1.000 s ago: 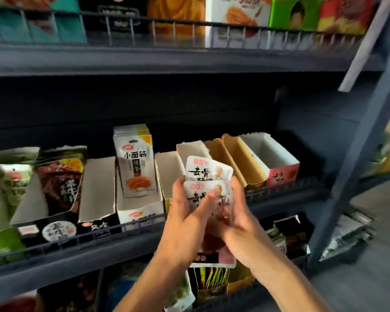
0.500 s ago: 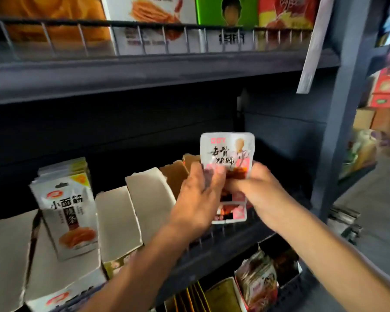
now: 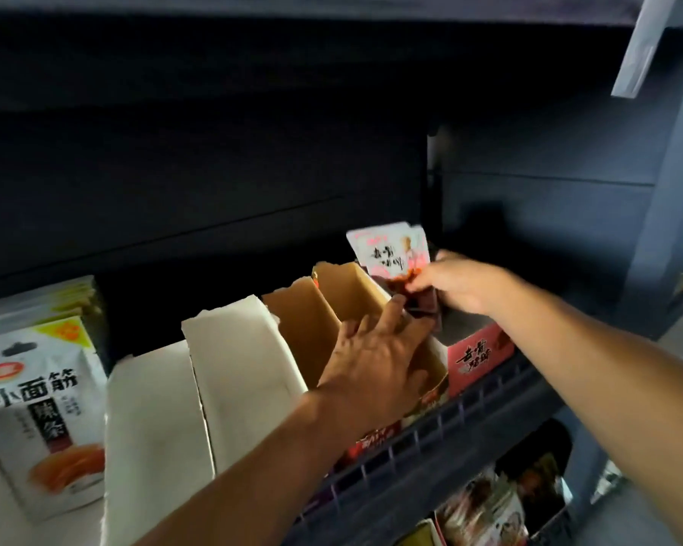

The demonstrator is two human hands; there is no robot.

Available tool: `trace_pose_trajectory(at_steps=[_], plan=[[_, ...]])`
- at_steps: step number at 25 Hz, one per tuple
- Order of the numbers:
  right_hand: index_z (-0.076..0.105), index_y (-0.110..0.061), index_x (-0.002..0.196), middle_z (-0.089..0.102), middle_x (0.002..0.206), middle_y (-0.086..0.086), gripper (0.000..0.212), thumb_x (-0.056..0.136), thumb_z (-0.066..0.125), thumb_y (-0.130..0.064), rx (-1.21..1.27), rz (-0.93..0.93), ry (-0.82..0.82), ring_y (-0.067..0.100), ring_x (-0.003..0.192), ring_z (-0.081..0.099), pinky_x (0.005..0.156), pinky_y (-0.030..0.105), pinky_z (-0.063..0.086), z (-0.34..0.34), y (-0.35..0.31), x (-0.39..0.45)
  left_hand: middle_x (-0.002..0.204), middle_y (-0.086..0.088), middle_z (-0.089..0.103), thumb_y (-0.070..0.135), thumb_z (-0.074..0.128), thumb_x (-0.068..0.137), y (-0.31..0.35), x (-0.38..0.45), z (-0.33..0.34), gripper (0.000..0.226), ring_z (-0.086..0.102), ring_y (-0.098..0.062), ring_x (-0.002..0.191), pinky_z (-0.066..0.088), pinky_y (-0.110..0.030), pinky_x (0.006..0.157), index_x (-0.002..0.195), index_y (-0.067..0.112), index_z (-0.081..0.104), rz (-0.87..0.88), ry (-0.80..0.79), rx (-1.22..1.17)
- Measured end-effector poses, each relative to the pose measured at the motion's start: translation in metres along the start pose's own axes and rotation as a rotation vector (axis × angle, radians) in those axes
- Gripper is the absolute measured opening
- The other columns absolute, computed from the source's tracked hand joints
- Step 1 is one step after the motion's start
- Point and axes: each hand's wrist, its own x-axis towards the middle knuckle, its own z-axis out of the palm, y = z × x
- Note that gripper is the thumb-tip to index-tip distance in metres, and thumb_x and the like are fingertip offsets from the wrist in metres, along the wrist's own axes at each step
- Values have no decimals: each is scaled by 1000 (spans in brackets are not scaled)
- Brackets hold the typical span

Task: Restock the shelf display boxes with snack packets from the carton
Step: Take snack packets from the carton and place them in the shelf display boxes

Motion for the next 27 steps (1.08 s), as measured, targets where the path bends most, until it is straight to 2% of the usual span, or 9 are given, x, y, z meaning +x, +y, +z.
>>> trace_pose_trajectory(at_steps=[1,3,5,8,12,17,19,22,27], plan=[[63,7,108,69,77,11,29,80,57,11,-143,59,11,19,66,65,56,27,50,3,5,-1,165,-1,1,45,51,95,0,0,1,65,30,-32,142,18,-51,118,150,40,16,3,10,0],[63,-3,105,62,82,11,22,84,60,1,-274,101,108,22,72,60,54,24,42,5,7,-1,165,-1,-1,44,49,96,1,1,2,65,29,-33,142,17,-51,119,151,39,15,2,-4,-6],[58,-9,109,61,95,13,27,84,61,2,-185,71,183,24,85,59,59,25,43,4,6,0,166,-1,-3,43,48,97,3,2,2,65,28,-34,143,15,-51,120,152,38,14,4,-21,3],[61,-8,102,63,89,12,30,82,53,12,-111,24,175,24,87,59,63,27,46,6,4,2,166,-1,-3,44,47,97,1,2,3,66,29,-34,143,15,-53,120,153,38,12,20,-9,2],[67,-6,104,69,100,15,25,84,55,4,-346,-39,172,27,96,63,81,34,53,12,1,10,166,-3,-6,43,47,97,1,2,4,67,28,-33,144,14,-53,121,153,38,10,9,-27,9],[65,-19,99,72,102,8,32,79,62,6,-313,-115,231,24,97,67,86,35,56,11,4,9,166,-3,-8,42,47,97,1,3,3,68,29,-33,144,13,-51,120,154,38,10,0,-36,12],[61,-21,111,70,112,9,44,77,63,7,-261,-118,183,24,107,65,95,40,53,9,6,8,166,-3,-8,42,48,97,2,3,5,69,27,-33,144,13,-52,120,154,38,9,5,-34,21],[48,-21,137,58,127,2,66,81,63,10,-208,-100,213,18,113,54,94,30,46,9,-1,5,166,-2,-9,41,48,97,0,4,5,70,12,-32,150,8,-52,121,154,38,8,4,-43,12],[38,-17,148,49,144,11,81,79,65,16,-138,-129,231,24,127,50,103,33,44,0,-9,4,166,-3,-8,39,47,97,2,3,5,69,6,-29,152,7,-50,121,154,37,9,9,-24,-4]])
